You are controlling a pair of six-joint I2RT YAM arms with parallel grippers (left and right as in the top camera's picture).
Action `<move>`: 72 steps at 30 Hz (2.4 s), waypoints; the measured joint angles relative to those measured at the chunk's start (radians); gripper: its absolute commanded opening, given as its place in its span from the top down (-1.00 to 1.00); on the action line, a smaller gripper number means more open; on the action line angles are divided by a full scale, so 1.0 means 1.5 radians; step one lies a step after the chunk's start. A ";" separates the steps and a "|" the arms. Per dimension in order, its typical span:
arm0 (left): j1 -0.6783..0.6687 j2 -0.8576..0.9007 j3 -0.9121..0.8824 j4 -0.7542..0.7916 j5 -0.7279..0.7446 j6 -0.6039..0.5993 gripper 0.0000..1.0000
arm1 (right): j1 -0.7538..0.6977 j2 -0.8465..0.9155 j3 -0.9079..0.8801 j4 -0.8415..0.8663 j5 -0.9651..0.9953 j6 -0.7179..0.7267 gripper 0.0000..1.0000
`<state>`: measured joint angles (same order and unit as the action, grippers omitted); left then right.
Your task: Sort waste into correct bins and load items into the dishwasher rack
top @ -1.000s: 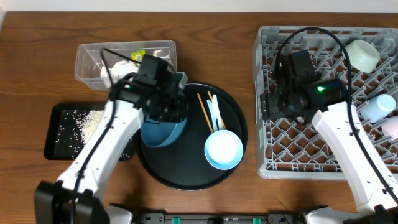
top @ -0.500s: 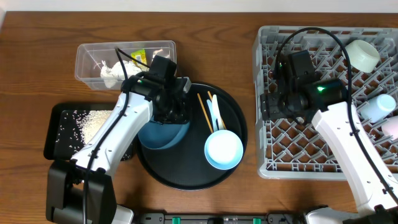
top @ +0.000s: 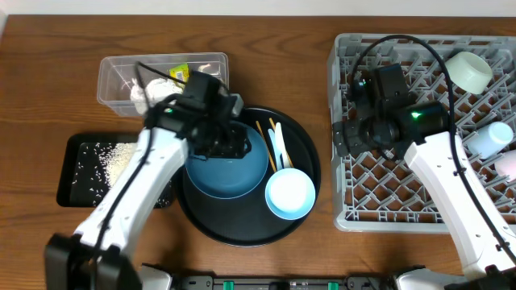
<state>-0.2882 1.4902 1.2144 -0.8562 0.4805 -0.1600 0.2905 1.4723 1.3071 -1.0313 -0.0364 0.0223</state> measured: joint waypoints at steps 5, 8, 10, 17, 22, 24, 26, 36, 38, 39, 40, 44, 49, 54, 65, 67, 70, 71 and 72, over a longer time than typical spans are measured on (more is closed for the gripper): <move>0.064 -0.060 0.000 -0.033 0.003 0.000 0.04 | 0.004 0.000 0.000 0.036 -0.070 -0.062 -0.76; 0.118 -0.084 0.000 -0.058 0.002 0.000 0.04 | 0.019 0.000 0.000 0.050 -0.119 -0.103 -0.78; 0.155 -0.091 0.002 -0.077 -0.004 0.000 0.03 | 0.035 0.000 0.000 0.050 -0.137 -0.127 -0.79; 0.299 -0.092 0.003 -0.125 -0.014 0.000 -0.06 | 0.115 0.000 0.000 0.047 -0.171 -0.206 -0.79; 0.362 -0.092 0.003 -0.137 -0.014 0.000 -0.08 | 0.156 0.022 0.000 0.037 -0.177 -0.236 -0.74; 0.377 -0.092 0.003 -0.140 -0.014 0.000 -0.09 | 0.162 0.048 0.000 0.023 -0.176 -0.242 -0.70; 0.381 -0.092 0.003 -0.140 -0.014 0.000 -0.10 | 0.162 0.081 0.000 0.007 -0.169 -0.248 -0.67; 0.382 -0.092 0.003 -0.140 -0.026 0.000 -0.11 | 0.162 0.201 0.000 -0.016 -0.150 -0.252 -0.54; 0.382 -0.092 0.003 -0.140 -0.027 0.000 -0.11 | 0.163 0.217 0.000 -0.015 -0.149 -0.252 -0.50; 0.382 -0.092 0.003 -0.140 -0.027 0.000 -0.11 | 0.166 0.226 0.000 -0.015 -0.147 -0.252 -0.47; 0.382 -0.092 0.003 -0.140 -0.027 0.000 -0.11 | 0.168 0.233 0.000 -0.015 -0.147 -0.252 -0.43; 0.382 -0.092 0.003 -0.140 -0.028 0.000 -0.12 | 0.181 0.270 0.000 -0.015 -0.138 -0.252 -0.23; 0.382 -0.092 0.003 -0.140 -0.028 0.000 -0.12 | 0.182 0.299 0.000 -0.014 -0.125 -0.252 0.68; 0.382 -0.092 0.003 -0.140 -0.028 0.000 -0.12 | 0.182 0.300 -0.001 -0.014 -0.100 -0.235 0.98; 0.382 -0.092 0.003 -0.141 -0.028 0.000 -0.12 | 0.178 0.266 0.038 -0.033 0.002 -0.170 0.98; 0.382 -0.092 0.003 -0.140 -0.028 0.000 -0.12 | 0.174 0.235 0.064 -0.025 0.028 -0.154 0.98; 0.382 -0.092 0.003 -0.140 -0.028 0.000 -0.12 | 0.160 0.171 0.101 0.006 0.072 -0.132 0.98; 0.382 -0.092 0.003 -0.140 -0.028 0.000 -0.12 | 0.153 0.152 0.111 0.017 0.085 -0.127 0.98; 0.382 -0.092 0.003 -0.140 -0.028 0.000 -0.12 | 0.143 0.134 0.118 0.031 0.097 -0.124 0.98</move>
<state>0.2844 1.3521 1.2182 -1.0668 0.4377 -0.1604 0.5056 1.6730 1.4837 -0.9855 0.1097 -0.1638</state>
